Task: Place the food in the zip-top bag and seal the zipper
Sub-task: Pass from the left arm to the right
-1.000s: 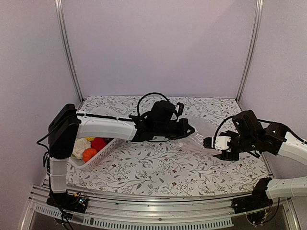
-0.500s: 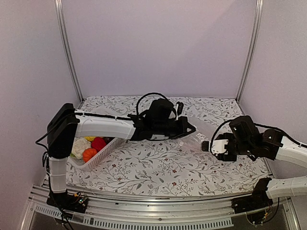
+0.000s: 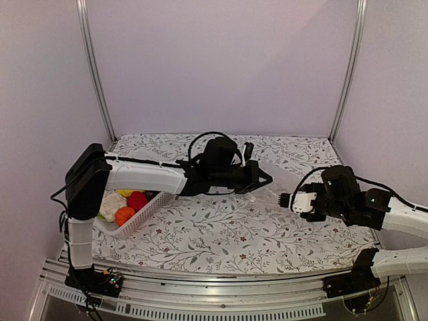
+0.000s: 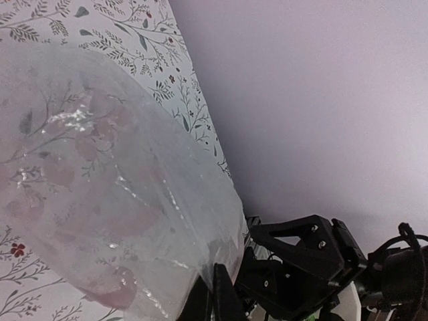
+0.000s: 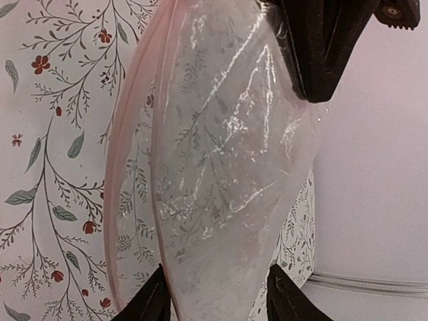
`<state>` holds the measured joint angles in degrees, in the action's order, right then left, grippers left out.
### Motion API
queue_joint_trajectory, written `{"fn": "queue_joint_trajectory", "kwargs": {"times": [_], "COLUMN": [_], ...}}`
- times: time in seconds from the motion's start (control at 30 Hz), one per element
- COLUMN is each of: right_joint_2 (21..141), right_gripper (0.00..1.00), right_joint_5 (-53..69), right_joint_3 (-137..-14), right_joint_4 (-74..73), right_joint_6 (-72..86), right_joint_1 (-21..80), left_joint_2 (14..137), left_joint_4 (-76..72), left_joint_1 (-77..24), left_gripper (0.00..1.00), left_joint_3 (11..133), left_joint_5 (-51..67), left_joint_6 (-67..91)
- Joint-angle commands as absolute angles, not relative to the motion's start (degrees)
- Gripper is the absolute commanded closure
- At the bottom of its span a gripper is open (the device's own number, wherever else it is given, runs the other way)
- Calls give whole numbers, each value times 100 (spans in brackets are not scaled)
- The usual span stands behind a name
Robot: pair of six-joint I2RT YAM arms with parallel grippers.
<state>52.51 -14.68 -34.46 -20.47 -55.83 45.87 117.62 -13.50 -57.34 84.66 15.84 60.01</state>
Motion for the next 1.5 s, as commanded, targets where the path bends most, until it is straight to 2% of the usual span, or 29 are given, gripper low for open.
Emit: {"fn": "queue_joint_trajectory", "kwargs": {"times": [0.0,0.2,0.37,0.5,0.57,0.6,0.63,0.7,0.77,0.9,1.0,1.07,1.33,1.47], "right_joint_2": [5022,4951,5025,5163,5288,5328,5382,5495,5638,6148,6448,6729,7451,7630], "right_gripper": [52,52,57,71,85,92,99,100,100,100,100,100,100,100], "right_joint_5": [-1448,-1298,-1353,-1609,-1691,-1712,-1703,-1632,-1585,-1619,-1686,-1727,-1656,-1688], "right_joint_3": [-3198,-3097,-3044,-3068,-3122,-3151,-3190,-3315,-3506,-4016,-4365,-4550,-5137,-5317], "right_joint_4": [-1512,-1562,-1362,-853,-688,-596,-529,-484,-476,-449,-419,-387,-381,-510], "right_joint_6": [-5870,-6042,-6128,-6053,-6018,-5993,-5948,-5739,-5467,-4814,-4276,-3956,-3157,-2993], "right_joint_1": [4641,4682,4693,4693,4694,4693,4693,4666,4595,4307,4263,4263,4263,4271], "left_joint_2": [11493,11429,11437,11435,11419,11408,11383,11181,10844,9933,9602,9627,10575,10911], "left_joint_4": [-1836,-1862,-1977,-1939,-1914,-1875,-1816,-1744,-1731,-1600,-1717,-1969,-2688,-2306], "left_joint_1": [-5568,-5494,-5460,-5456,-5445,-5434,-5430,-5409,-5414,-5728,-6202,-6526,-6760,-6736], "left_gripper": [100,100,100,100,100,95,81,59,45,34,31,30,32,33], "left_joint_3": [8254,8204,8194,8201,8192,8191,8180,8049,7784,7072,6617,6380,6786,7288], "left_joint_5": [1924,1869,1957,1981,1967,1927,1807,1379,638,-1591,-3039,-3512,-3177,-3248], "left_joint_6": [6405,6466,6585,6583,6579,6559,6505,6314,5915,5136,4976,5166,5662,5953]}}
